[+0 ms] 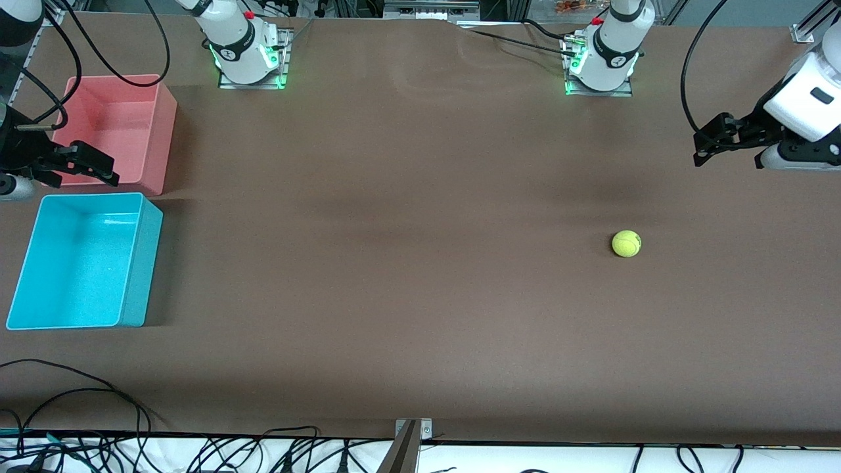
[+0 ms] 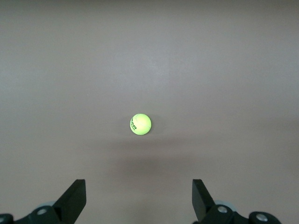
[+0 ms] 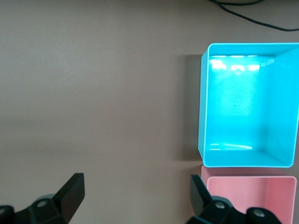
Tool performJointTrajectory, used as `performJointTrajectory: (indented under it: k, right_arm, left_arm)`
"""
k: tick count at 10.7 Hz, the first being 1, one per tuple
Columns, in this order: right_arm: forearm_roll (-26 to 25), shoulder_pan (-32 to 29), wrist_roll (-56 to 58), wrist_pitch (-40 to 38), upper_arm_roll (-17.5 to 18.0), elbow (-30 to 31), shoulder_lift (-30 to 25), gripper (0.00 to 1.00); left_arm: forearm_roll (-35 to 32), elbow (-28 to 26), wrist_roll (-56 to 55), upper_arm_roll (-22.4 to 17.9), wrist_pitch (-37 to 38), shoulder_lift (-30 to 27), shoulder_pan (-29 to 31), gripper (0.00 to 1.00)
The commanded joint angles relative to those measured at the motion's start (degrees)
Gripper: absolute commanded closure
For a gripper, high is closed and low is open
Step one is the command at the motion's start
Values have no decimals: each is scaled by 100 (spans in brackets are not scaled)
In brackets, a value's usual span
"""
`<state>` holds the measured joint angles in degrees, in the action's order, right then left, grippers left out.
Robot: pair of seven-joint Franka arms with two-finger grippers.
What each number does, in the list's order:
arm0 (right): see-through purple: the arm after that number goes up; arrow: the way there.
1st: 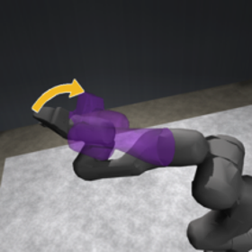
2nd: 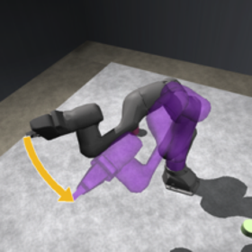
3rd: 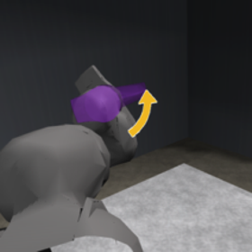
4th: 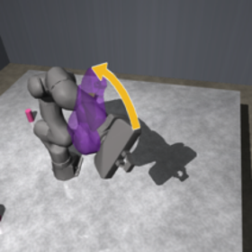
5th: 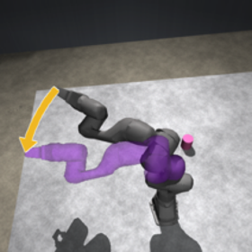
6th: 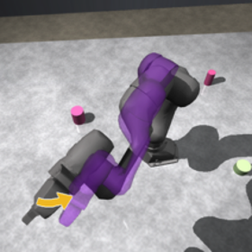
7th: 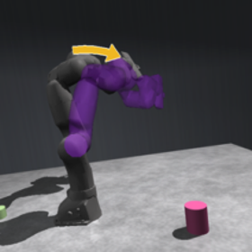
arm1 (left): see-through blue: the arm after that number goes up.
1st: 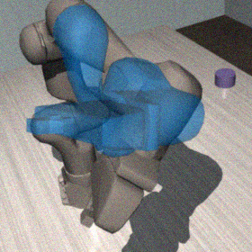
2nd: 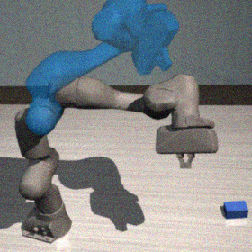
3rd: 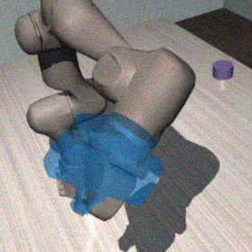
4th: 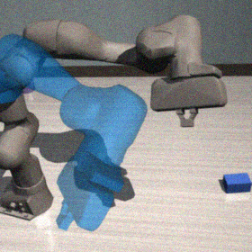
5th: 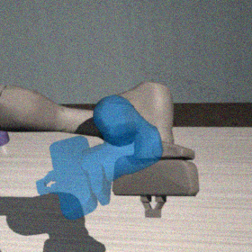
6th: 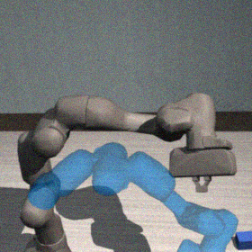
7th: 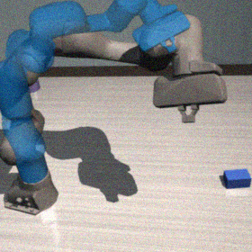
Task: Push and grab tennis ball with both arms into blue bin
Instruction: 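Lower the left gripper down beside the yellow-green tennis ball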
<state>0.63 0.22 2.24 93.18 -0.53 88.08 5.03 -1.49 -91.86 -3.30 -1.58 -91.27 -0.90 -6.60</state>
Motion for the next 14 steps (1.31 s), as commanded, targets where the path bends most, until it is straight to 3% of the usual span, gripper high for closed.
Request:
performJointTrajectory:
  k: [1,3,14]
  right_arm:
    - [-46,-5,-83,-28,36,-54,15,0]
    - [-46,-5,-92,-28,44,-54,15,0]
    - [-46,109,-92,-28,53,-54,15,0]
  left_arm:
    - [43,-447,31,-18,-269,-191,106,0]
    - [17,-753,31,-26,-347,-86,107,0]
    - [17,-1000,84,-97,-909,441,115,0]
